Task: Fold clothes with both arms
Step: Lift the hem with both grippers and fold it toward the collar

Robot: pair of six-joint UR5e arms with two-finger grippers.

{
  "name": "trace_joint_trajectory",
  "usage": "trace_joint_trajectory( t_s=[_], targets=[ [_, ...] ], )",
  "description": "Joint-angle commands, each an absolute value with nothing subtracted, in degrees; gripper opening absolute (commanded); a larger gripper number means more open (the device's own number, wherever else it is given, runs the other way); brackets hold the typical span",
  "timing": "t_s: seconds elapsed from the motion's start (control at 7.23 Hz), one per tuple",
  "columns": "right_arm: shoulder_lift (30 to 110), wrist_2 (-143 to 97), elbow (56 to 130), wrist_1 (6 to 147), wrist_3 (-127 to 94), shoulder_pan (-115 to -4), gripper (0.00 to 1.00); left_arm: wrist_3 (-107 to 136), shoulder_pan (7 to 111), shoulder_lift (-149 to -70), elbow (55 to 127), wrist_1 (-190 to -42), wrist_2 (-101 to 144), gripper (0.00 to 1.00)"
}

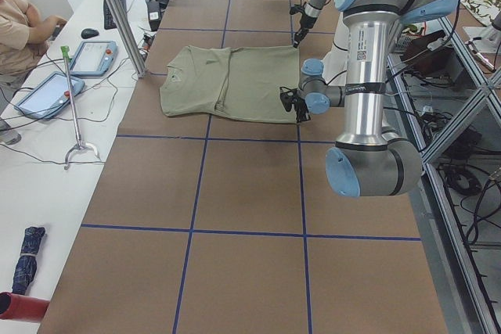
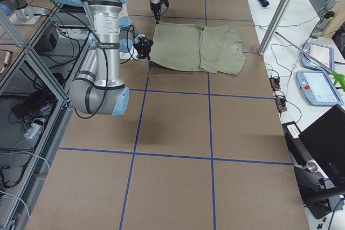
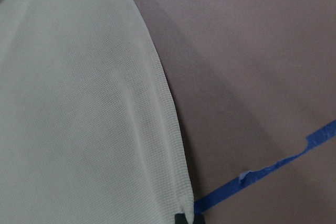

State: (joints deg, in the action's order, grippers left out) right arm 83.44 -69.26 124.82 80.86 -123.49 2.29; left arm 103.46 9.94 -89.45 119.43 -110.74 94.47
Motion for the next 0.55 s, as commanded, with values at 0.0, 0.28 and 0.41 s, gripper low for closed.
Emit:
trace_joint_trajectory(
  t_s=[0.0,0.28,0.41],
  targets=[
    [84.02,-69.34,126.29,80.95,-123.49,2.11,0.0,104.84,9.93,-89.47,124.16,-110.74,97.71,0.0],
    [85.95,-70.56,130.24,83.82,-123.49,2.46,0.0,109.42,6.01,-89.47,130.22,-108.56,98.44,0.0],
    [86.22,-72.14,133.13,87.33,-123.49,2.46,0.0,112.82,3.63,-89.73,132.25,-107.67,98.44,0.0]
  ],
)
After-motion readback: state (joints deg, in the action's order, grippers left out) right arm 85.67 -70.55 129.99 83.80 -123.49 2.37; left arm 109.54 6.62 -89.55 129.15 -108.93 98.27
